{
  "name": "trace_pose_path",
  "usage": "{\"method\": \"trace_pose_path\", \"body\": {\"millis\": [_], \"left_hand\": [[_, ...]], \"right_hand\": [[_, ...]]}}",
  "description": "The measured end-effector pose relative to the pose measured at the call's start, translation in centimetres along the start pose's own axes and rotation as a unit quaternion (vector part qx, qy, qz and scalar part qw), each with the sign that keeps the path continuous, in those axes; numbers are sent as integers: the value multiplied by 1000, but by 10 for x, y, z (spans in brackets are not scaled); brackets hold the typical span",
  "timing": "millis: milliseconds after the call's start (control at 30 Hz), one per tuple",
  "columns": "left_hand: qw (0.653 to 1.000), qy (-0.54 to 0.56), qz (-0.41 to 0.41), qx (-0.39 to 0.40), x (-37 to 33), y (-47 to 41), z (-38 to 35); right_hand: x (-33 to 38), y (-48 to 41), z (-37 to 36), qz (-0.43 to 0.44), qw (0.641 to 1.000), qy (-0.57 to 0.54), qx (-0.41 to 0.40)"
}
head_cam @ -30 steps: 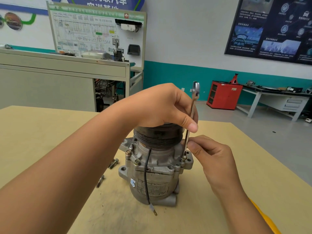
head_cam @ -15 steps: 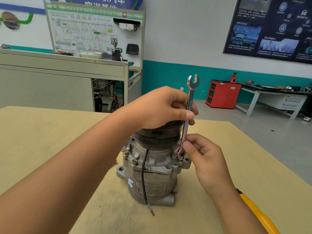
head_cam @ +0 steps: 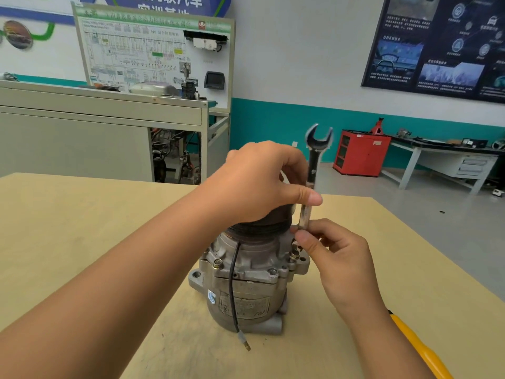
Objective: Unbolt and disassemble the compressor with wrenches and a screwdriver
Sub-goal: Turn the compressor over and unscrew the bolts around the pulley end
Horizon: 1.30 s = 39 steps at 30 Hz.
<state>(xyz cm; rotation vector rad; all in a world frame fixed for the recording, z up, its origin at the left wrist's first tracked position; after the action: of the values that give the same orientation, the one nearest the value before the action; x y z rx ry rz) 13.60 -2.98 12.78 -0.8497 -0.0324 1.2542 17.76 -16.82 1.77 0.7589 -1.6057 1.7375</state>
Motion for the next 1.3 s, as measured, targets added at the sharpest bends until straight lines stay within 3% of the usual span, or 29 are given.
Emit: {"method": "trace_pose_path", "body": {"millis": [200, 300, 367, 500, 667, 1000, 1200, 1300], "left_hand": [[981, -127, -144, -33, -6, 31, 5], [919, -275, -280, -36, -13, 44, -11], [892, -325, -313, -8, -17, 47, -20], [876, -372, -305, 31, -17, 41, -25], [879, -370, -291, 72, -16, 31, -29], [875, -382, -282, 93, -6, 21, -33], [905, -342, -238, 81, -3, 18, -17], [932, -271, -235, 44, -4, 25, 0]], "right_hand": [[3, -5, 10, -13, 993, -85, -84], [1, -7, 14, -25, 989, -90, -115], [-1, -8, 15, -37, 989, -79, -122], [-5, -8, 16, -32, 991, -76, -108], [-9, -9, 16, -34, 993, -65, -97], [-11, -9, 15, -44, 994, -45, -91], [-11, -8, 15, -45, 995, -35, -81], [-12, -7, 14, -44, 996, -34, -73]]}}
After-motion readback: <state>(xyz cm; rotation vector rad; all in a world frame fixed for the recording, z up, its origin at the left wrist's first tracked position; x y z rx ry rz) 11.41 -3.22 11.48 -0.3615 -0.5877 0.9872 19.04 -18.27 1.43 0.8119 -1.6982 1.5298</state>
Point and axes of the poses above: each hand's wrist, its own y-axis away from the middle knuckle, its own z-axis out of the back of the hand, x = y × z, the point moved 2 cm from there along -y, towards the middle knuckle, and after that the axes turned 9 degrees about -x, right-handed, at the moved point
